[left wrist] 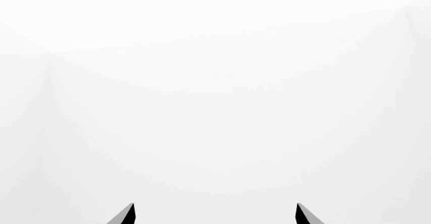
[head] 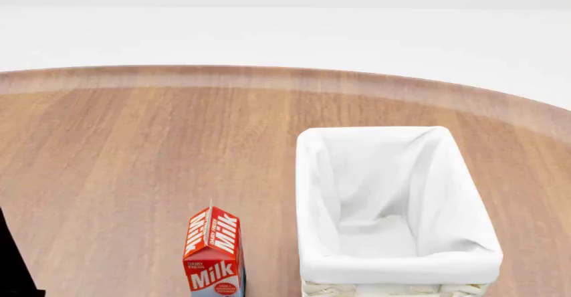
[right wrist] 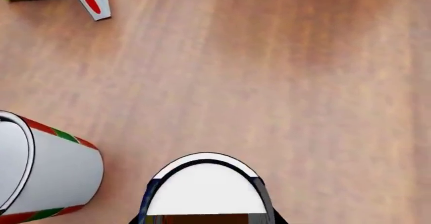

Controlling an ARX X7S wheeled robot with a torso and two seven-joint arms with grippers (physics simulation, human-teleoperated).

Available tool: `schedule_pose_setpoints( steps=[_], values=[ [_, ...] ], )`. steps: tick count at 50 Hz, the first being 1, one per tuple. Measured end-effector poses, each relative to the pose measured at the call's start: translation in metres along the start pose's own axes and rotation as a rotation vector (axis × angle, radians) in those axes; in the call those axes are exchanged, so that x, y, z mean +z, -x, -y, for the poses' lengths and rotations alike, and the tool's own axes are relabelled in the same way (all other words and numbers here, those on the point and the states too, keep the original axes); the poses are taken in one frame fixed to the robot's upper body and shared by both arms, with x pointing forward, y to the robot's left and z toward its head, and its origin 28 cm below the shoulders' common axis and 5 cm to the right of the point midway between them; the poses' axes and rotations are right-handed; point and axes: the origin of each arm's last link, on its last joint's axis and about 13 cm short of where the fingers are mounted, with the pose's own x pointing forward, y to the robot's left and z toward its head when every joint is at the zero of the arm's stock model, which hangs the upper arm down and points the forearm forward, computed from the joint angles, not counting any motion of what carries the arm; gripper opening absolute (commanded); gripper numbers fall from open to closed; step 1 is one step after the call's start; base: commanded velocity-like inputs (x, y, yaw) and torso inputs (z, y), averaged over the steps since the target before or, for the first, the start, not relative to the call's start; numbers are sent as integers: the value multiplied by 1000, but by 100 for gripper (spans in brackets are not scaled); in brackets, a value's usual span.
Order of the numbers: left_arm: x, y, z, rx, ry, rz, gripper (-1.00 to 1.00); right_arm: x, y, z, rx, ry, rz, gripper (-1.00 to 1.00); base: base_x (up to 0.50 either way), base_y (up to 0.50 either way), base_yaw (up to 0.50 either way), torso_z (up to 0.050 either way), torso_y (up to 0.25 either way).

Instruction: Pick up the alphabet soup and the tomato sauce, and put them in the basket.

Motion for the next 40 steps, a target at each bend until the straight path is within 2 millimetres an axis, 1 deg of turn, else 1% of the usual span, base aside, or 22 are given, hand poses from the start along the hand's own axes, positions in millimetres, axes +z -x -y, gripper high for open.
schedule_pose_setpoints(
  steps=[8,15,40],
  values=[
    [-1,0,0,-1,0,-1,100,0,2,0,-1,2,2,-100,0,0,0,0,0],
    [-1,0,1,-2,0,-2,100,5,7,2,-7,6,24,-100,0,0,0,0,0],
    [1,-1,1,-1,-7,3,100,44,32,11,-47,17,177,-100,0,0,0,0,0]
  ],
)
